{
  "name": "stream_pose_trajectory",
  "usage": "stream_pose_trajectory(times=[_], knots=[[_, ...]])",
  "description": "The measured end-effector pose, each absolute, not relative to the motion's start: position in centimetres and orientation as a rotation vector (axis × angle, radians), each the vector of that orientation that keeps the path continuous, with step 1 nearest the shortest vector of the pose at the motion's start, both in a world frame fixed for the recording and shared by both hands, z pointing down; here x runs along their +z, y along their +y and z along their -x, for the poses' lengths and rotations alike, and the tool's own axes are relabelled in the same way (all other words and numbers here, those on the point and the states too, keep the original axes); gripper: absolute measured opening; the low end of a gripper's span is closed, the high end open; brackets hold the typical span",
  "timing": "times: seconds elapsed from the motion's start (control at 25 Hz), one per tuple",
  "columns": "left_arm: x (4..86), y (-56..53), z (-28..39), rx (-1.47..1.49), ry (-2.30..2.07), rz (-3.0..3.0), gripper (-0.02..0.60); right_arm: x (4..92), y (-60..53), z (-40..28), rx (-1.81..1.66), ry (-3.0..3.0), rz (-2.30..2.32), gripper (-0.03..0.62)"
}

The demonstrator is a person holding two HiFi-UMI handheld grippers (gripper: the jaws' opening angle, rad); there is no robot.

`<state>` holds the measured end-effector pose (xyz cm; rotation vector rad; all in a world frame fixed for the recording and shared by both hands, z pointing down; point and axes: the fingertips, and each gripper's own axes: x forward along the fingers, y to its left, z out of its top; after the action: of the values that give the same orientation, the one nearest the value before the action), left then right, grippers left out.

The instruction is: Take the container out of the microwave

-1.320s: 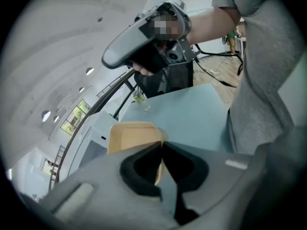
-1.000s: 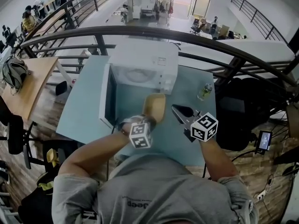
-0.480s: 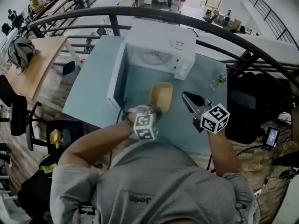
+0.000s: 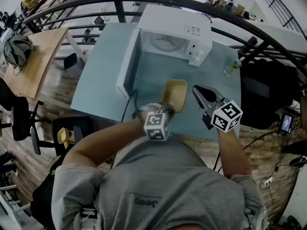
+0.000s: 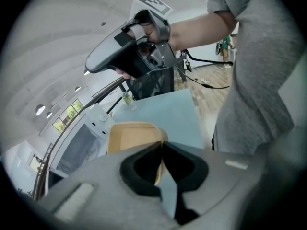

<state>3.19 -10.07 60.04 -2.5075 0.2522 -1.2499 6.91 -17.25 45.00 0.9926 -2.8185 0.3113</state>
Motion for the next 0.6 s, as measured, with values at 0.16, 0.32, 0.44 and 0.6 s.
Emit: stream_pose_trajectory(times=[0.16, 0.32, 0.44, 0.6], knots=[[60.0, -8.0, -2.0, -1.221, 0.174, 2.521, 0.031, 45.2, -15.3, -5.5, 0.33, -2.784, -1.057, 0.003], [60.5, -7.2, -1.1, -1.201, 0.114, 2.485, 0.031, 45.4, -14.1, -5.0, 0.338, -2.761, -1.137, 0.003], [61.6, -7.4, -1.0, -1.206, 0.073, 2.456, 0.031, 45.7, -13.5, -4.9, 0.351, -2.748, -1.186, 0.003], [62.5, -9.3, -1.4, -1.224, 0.09, 2.423, 0.031, 46.0, -13.5, -6.0, 0.377, -2.751, -1.195, 0.003]])
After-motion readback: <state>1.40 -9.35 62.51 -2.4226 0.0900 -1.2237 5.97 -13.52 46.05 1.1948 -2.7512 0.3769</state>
